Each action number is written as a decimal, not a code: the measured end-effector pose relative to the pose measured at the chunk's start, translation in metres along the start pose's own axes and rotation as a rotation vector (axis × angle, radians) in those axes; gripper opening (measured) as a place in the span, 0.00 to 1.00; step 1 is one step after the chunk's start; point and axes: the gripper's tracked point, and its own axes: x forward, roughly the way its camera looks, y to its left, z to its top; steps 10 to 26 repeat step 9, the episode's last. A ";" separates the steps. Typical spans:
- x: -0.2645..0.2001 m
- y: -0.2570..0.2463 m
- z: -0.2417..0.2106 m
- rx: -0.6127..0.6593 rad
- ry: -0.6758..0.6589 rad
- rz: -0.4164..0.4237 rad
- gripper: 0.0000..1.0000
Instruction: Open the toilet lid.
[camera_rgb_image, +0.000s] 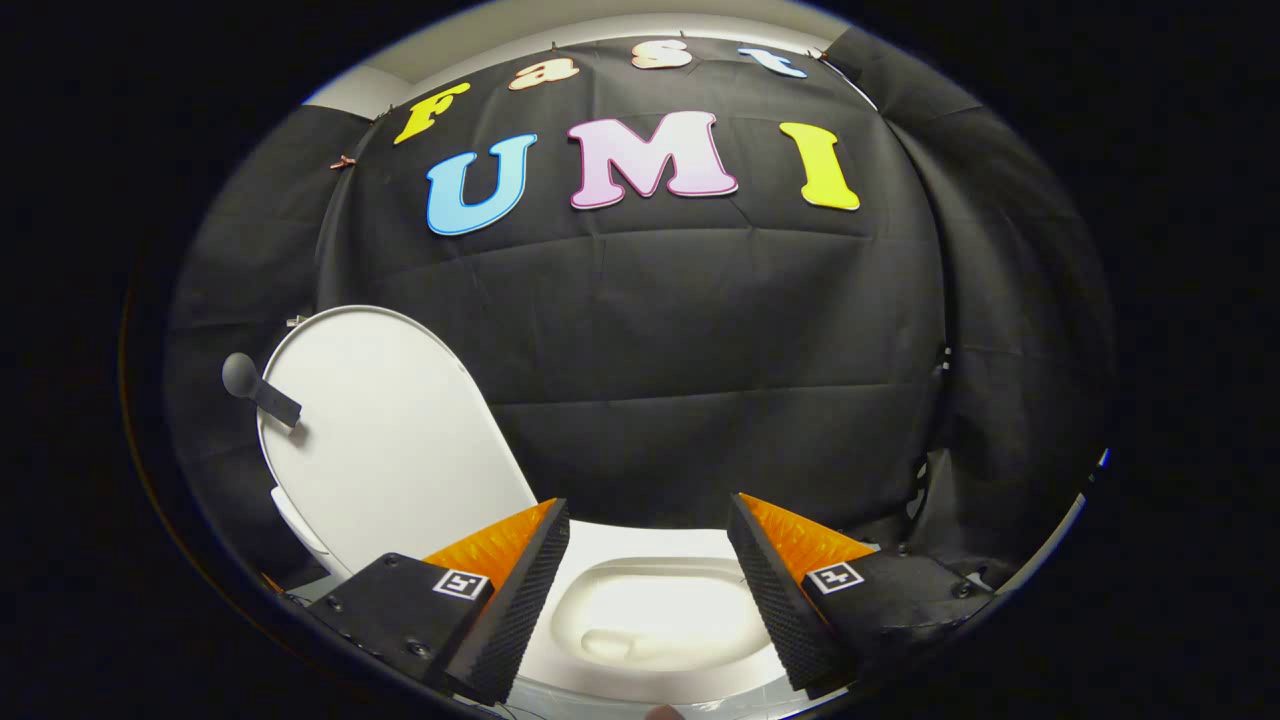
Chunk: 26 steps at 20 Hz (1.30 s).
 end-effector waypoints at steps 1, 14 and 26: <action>-0.001 0.000 0.000 -0.001 0.001 0.002 0.99; 0.000 -0.002 -0.002 0.009 0.014 0.004 0.99; 0.000 -0.002 -0.002 0.009 0.014 0.004 0.99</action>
